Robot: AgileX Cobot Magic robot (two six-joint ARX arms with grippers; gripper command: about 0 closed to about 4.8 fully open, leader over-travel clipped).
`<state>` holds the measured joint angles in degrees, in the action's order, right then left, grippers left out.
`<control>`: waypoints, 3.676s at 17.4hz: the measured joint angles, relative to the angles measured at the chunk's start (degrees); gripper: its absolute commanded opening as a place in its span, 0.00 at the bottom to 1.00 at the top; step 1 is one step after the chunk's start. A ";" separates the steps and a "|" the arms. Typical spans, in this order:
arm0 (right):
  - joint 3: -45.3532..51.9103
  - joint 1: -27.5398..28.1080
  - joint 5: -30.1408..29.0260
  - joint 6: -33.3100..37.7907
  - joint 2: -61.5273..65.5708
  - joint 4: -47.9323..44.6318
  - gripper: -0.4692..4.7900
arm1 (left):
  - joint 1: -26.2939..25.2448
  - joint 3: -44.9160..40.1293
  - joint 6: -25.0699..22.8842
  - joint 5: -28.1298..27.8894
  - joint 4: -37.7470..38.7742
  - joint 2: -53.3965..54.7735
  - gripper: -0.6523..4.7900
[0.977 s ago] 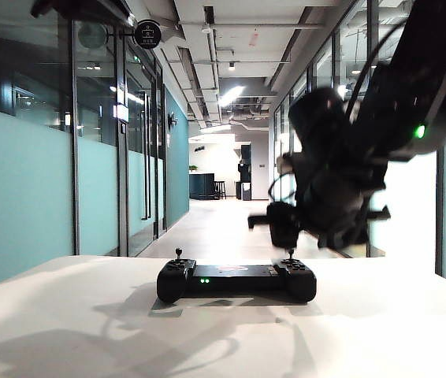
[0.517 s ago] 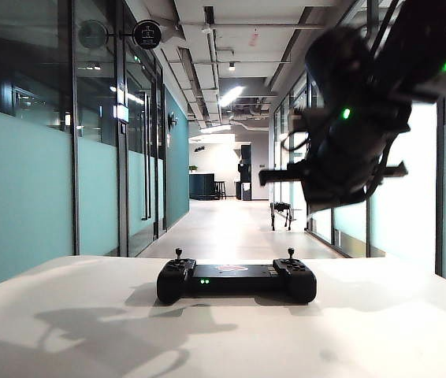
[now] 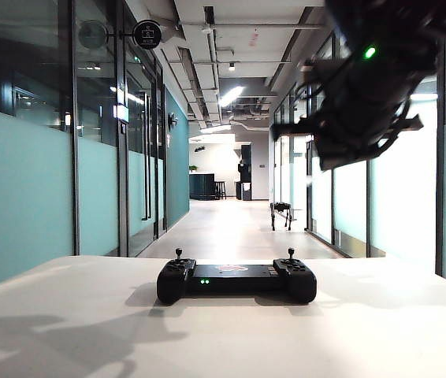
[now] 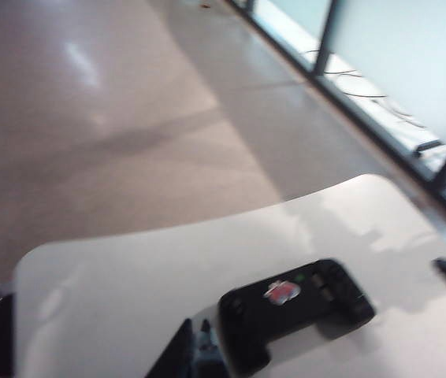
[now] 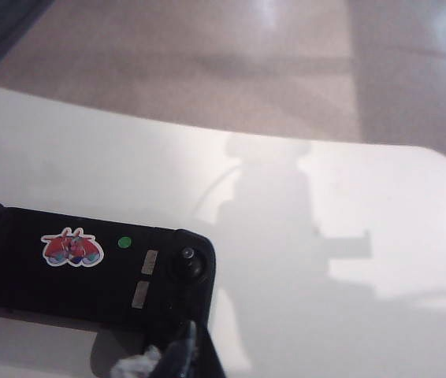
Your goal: Push the left joystick on the remote control sitting on the white table forward to make the robot dog walk in a straight line until it approaches the door.
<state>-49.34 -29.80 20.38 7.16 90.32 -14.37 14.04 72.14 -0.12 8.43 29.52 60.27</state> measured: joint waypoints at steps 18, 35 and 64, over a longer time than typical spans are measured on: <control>14.47 -0.11 -4.61 -2.80 -26.86 2.64 0.08 | 0.07 -52.37 0.00 -9.07 -16.70 -42.40 0.11; 14.51 -0.13 -8.00 -4.26 -29.59 5.44 0.08 | 0.07 -62.07 3.43 -12.11 -14.01 -50.36 0.11; 48.41 22.77 -17.44 -6.05 -90.18 15.41 0.08 | 0.07 -62.07 3.43 -12.09 -14.03 -50.34 0.11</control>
<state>-0.93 -7.03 2.94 1.10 0.14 1.04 14.11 10.07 3.31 -3.66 15.49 9.93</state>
